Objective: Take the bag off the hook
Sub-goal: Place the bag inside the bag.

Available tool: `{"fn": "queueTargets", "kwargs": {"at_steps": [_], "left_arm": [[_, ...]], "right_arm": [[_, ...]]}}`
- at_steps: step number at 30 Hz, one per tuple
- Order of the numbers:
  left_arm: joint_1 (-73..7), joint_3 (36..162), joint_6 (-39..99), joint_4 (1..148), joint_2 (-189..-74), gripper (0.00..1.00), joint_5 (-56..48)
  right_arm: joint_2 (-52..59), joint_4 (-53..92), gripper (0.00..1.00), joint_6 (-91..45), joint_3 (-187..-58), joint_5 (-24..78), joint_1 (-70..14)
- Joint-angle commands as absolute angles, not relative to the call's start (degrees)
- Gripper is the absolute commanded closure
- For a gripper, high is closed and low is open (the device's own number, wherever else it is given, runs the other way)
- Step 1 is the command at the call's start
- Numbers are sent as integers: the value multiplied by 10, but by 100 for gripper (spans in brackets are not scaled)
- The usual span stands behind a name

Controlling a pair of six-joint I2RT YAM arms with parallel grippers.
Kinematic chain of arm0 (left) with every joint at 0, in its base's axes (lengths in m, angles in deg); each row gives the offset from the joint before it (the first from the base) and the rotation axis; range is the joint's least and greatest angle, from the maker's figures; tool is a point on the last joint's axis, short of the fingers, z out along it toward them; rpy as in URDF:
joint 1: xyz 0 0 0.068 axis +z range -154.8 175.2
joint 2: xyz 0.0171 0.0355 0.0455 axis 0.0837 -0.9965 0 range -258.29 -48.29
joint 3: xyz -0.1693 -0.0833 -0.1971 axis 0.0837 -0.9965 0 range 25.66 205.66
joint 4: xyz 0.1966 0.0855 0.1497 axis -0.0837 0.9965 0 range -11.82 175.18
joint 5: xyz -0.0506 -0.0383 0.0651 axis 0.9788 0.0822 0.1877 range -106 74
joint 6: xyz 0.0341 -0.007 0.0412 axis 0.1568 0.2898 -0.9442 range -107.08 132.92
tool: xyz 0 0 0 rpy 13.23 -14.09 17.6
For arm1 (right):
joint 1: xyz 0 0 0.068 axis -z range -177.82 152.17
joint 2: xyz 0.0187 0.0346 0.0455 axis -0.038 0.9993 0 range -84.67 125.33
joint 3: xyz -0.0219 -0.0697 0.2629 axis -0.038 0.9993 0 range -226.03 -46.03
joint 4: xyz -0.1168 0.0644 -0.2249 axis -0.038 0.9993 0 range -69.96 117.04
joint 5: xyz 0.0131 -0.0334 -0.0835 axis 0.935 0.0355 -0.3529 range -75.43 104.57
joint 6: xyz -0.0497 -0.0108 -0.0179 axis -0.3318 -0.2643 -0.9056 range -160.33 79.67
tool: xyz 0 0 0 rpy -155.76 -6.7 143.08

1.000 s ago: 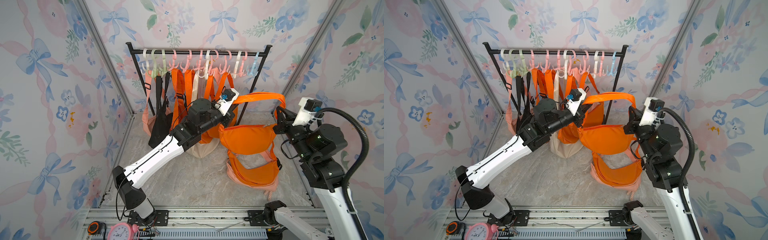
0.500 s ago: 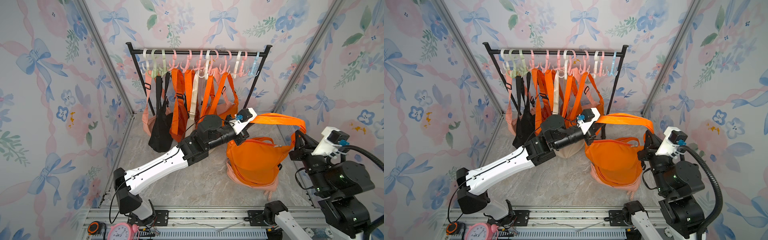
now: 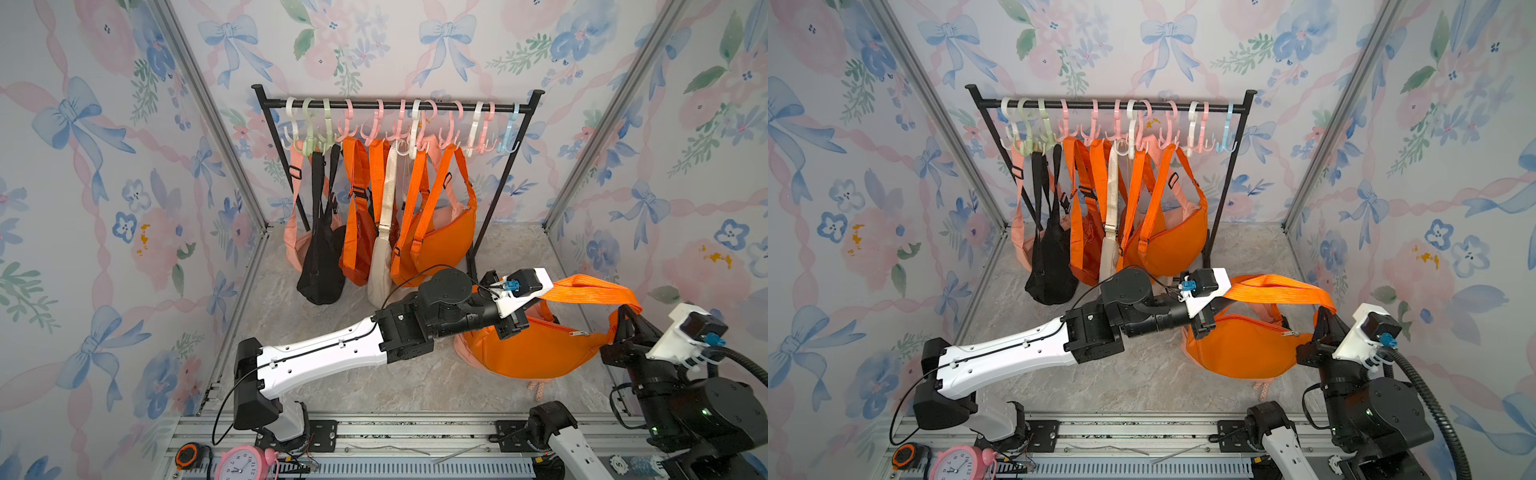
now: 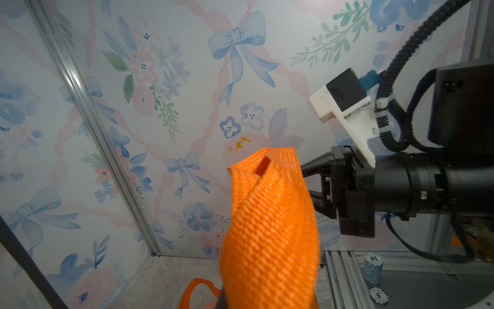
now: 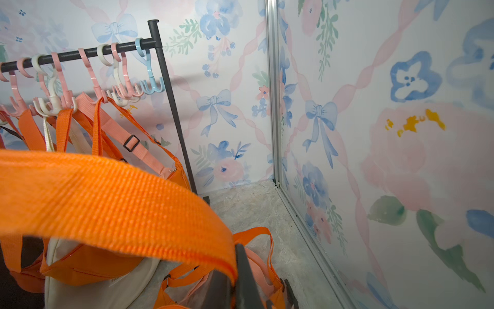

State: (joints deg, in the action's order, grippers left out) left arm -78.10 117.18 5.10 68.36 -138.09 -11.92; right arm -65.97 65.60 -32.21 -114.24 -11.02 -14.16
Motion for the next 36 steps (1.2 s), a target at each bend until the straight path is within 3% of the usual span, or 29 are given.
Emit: {"fn": "queueTargets", "kwargs": {"at_steps": [1, 17, 27, 36], "left_arm": [[-780, 1155, 79, 649, -1390, 100, -114], [-696, 1134, 146, 632, -1476, 100, -119], [-647, 1170, 144, 633, -1556, 100, -100], [-605, 1230, 143, 643, -1644, 100, -63]], "right_arm": [[-659, 698, 100, -329, -1131, -175, -164], [-594, 598, 100, -298, -971, -244, -178], [-499, 494, 100, -228, -900, -130, -29], [-399, 375, 100, -216, -839, -147, 7]]}}
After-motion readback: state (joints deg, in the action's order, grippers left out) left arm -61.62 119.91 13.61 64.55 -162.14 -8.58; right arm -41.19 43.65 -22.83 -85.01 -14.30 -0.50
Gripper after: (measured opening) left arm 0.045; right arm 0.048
